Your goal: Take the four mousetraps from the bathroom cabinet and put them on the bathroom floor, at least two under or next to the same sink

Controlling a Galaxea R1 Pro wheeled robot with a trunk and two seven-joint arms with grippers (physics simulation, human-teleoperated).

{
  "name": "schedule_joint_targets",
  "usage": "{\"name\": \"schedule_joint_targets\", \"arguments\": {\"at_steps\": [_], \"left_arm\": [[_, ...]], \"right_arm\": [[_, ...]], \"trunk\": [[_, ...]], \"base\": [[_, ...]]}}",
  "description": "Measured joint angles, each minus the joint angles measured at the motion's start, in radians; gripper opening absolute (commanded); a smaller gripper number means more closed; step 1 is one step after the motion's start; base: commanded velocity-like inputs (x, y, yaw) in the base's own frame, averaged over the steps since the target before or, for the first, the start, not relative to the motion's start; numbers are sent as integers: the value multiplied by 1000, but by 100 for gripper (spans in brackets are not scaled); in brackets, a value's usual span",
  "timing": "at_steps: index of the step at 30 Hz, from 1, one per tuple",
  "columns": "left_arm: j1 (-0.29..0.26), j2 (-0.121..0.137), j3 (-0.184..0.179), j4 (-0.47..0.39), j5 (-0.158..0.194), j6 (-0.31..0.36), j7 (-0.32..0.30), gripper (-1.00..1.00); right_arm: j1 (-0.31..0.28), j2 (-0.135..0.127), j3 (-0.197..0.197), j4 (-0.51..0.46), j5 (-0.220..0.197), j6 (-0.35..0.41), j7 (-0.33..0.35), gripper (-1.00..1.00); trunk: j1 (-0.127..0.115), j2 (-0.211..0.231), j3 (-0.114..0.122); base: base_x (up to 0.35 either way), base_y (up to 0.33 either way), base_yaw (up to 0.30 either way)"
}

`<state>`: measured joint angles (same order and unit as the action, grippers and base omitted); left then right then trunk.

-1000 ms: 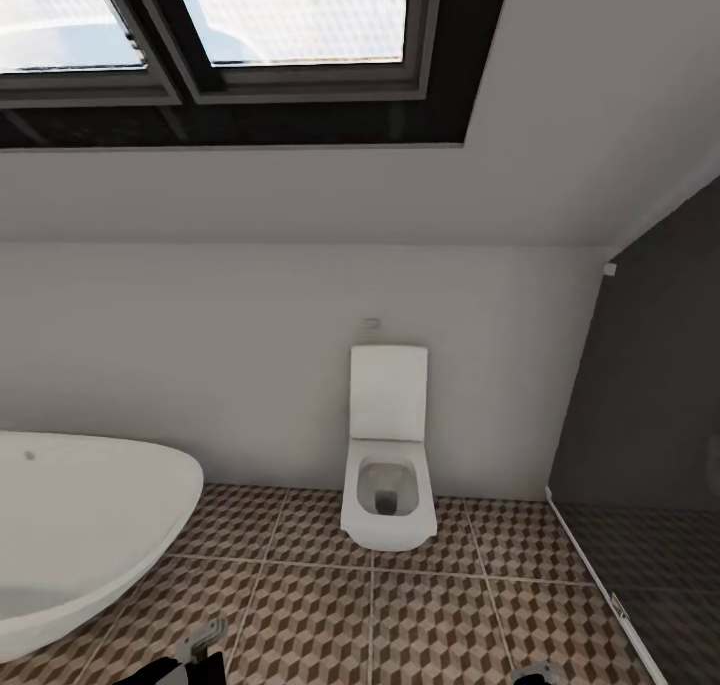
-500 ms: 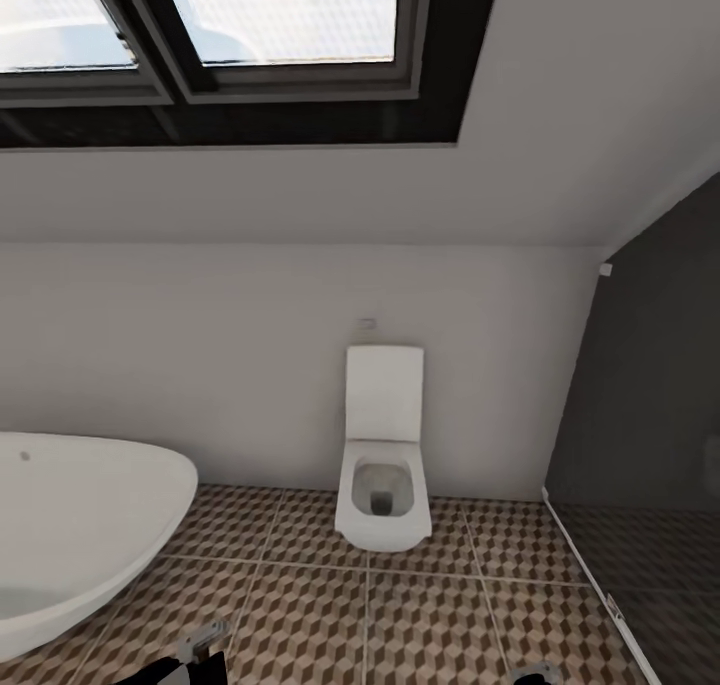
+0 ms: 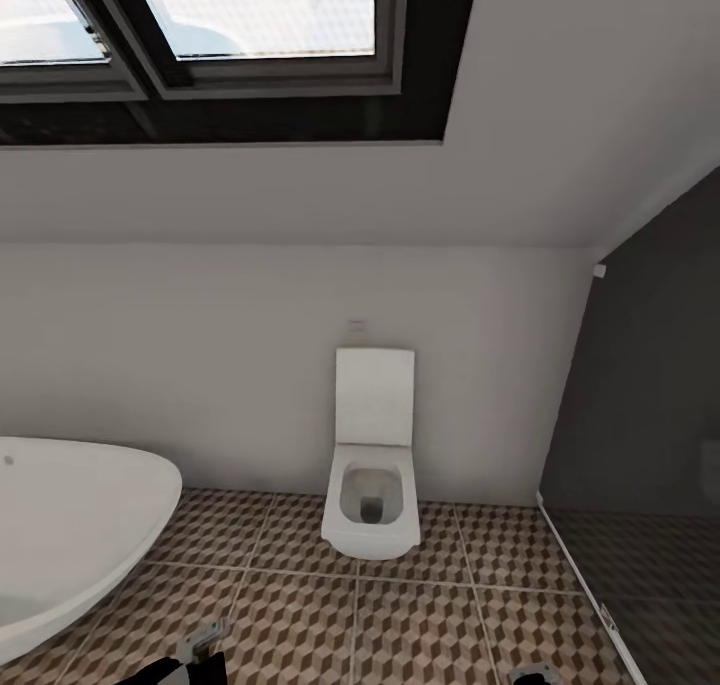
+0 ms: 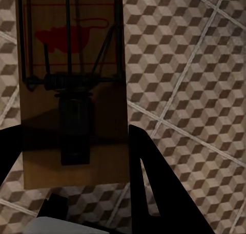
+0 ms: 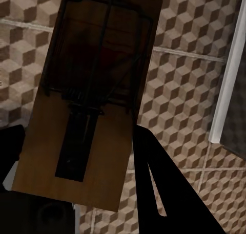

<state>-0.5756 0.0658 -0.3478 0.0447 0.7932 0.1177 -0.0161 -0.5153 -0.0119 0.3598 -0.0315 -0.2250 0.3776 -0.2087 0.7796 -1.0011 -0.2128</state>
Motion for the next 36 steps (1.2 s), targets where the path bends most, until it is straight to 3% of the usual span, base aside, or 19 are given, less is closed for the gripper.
{"name": "schedule_joint_targets", "arguments": {"at_steps": [15,18,22,23,26,28,31,36], "left_arm": [[0,-2,-11,-20,-14,5,4,-100],[-1,-3,-17,-46,-36,7,34,-100],[-3,-4,-23,-122,-119,33,94,-100],[-3,-4,-23,-151,-148,61,104,-100],[-3,-4,-24,-196,-192,126,114,-100],[-4,-10,-25,-231,-217,192,119,-100],[-6,-32,-25,-235,-224,209,120,-100],[-10,-59,-25,-236,-242,231,117,-100]], "right_arm": [[-1,-2,-5,-4,-1,-77,15,-100],[-1,-4,-9,-5,-3,-79,17,-100],[-2,-5,-18,-7,-22,-75,24,-100],[-3,-6,-19,-7,-31,-74,26,-100],[-7,-6,-20,-7,-54,-73,39,-100],[-15,-12,-22,-9,-101,-72,68,-100],[-41,-14,-21,-11,-134,-72,78,-100],[-79,-15,-22,-12,-155,-71,81,-100]], "trunk": [[0,0,-18],[0,0,-23],[0,0,-29],[0,0,-30],[0,0,-35],[0,0,-38],[0,0,-43],[0,0,-51]], "base": [[0,0,116],[0,0,89],[0,0,88],[0,0,88],[0,0,72],[0,0,13],[0,0,5],[0,0,1]]}}
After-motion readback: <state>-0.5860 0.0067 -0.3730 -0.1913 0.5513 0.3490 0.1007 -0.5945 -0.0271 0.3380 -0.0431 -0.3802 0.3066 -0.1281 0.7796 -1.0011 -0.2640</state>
